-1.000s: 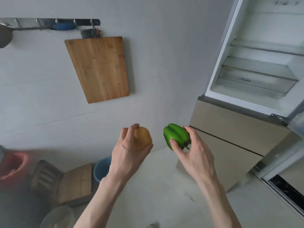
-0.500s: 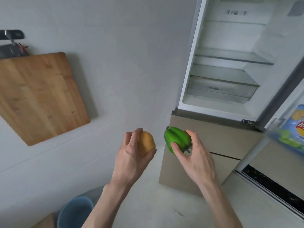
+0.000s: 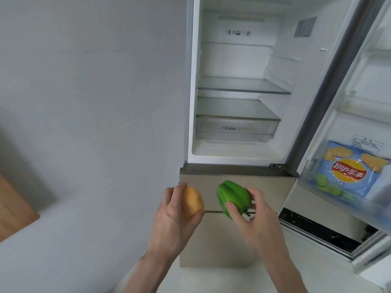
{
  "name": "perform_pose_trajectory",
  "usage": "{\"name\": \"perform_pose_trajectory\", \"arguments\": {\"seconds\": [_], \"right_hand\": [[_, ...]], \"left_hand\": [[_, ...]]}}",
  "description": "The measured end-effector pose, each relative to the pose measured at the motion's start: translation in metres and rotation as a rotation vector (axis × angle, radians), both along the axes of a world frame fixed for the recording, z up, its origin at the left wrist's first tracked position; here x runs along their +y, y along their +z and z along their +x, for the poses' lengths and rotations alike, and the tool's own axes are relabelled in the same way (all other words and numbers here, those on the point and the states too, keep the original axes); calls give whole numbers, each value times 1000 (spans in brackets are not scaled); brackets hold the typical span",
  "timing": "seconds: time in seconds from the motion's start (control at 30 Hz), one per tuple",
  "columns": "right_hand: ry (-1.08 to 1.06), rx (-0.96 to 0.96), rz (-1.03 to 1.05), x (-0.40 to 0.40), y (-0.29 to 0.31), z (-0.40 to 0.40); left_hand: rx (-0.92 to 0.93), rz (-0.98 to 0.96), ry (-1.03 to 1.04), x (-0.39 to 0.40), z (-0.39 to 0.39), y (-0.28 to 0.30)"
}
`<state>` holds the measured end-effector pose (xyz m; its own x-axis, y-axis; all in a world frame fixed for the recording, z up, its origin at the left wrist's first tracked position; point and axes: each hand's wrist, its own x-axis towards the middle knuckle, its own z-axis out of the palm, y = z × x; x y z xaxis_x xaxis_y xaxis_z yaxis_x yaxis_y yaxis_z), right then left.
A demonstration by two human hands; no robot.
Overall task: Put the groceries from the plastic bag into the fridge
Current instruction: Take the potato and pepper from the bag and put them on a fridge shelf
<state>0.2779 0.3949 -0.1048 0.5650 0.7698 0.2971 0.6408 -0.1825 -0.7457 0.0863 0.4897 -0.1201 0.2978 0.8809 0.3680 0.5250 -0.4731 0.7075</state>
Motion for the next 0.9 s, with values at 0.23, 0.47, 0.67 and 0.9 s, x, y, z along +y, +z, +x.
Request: {"name": "perform_pose_trajectory", "arguments": {"seconds": [0.23, 0.47, 0.67, 0.9], "right_hand": [[-31, 50, 57, 27, -8, 54], [-38, 114, 62, 73, -18, 122], [-22, 154, 109, 124, -12, 174], [42, 172, 196, 175, 0, 226]], "left_hand": [[8, 27, -56, 42, 66, 7], [41, 40, -67, 91, 135, 16], [68, 48, -16, 130, 182, 23], [58, 49, 31, 169, 227, 30]]}}
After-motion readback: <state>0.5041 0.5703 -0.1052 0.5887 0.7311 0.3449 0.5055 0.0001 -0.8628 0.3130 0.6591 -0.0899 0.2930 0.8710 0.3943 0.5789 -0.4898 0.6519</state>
